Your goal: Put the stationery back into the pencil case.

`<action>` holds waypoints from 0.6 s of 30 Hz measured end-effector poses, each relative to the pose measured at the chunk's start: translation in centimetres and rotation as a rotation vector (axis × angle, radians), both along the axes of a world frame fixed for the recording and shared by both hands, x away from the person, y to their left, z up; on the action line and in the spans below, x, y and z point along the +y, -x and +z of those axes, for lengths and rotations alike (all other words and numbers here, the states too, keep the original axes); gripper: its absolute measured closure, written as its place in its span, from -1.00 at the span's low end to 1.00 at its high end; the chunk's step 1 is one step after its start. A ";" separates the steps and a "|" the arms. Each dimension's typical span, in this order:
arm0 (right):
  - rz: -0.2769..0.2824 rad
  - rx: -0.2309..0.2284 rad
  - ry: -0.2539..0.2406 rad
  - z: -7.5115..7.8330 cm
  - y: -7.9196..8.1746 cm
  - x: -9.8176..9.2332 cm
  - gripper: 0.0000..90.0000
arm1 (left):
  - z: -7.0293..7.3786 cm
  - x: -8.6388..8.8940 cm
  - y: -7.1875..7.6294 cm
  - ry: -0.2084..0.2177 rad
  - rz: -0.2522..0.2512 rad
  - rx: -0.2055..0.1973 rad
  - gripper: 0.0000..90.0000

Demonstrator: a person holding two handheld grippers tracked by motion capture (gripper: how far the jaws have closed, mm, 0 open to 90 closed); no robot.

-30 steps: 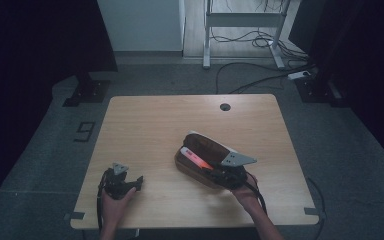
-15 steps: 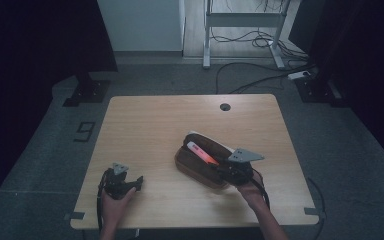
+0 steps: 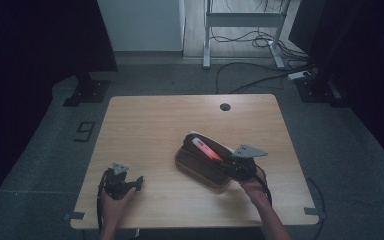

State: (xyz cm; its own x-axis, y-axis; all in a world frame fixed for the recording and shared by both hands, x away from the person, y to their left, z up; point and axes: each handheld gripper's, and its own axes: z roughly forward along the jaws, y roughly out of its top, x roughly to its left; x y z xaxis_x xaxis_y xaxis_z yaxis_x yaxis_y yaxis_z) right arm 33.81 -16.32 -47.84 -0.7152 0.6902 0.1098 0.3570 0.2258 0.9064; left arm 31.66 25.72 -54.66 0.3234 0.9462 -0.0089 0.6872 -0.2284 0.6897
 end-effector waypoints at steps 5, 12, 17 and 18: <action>-0.018 0.009 -0.001 -0.2 -0.5 -0.6 0.46 | 0.0 0.0 0.0 0.000 0.000 0.000 -0.66; -0.035 0.019 -0.011 -0.4 -0.8 -1.2 0.46 | 0.0 0.0 0.0 -0.001 0.000 0.000 -0.66; -0.033 0.023 0.002 -0.7 -0.9 -1.1 0.45 | 0.0 0.0 0.0 0.000 0.000 0.000 -0.66; -0.032 0.023 0.003 -0.8 -0.9 -1.1 0.45 | 0.0 0.0 0.0 0.000 0.000 0.000 -0.66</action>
State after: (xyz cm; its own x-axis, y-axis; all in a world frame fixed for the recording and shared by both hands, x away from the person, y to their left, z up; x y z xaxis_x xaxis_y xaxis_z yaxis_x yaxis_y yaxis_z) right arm 34.76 -17.42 -48.63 -0.6900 0.7132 0.1239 0.3849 0.2165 0.8972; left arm 31.66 25.72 -54.66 0.3235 0.9462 -0.0085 0.6872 -0.2288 0.6895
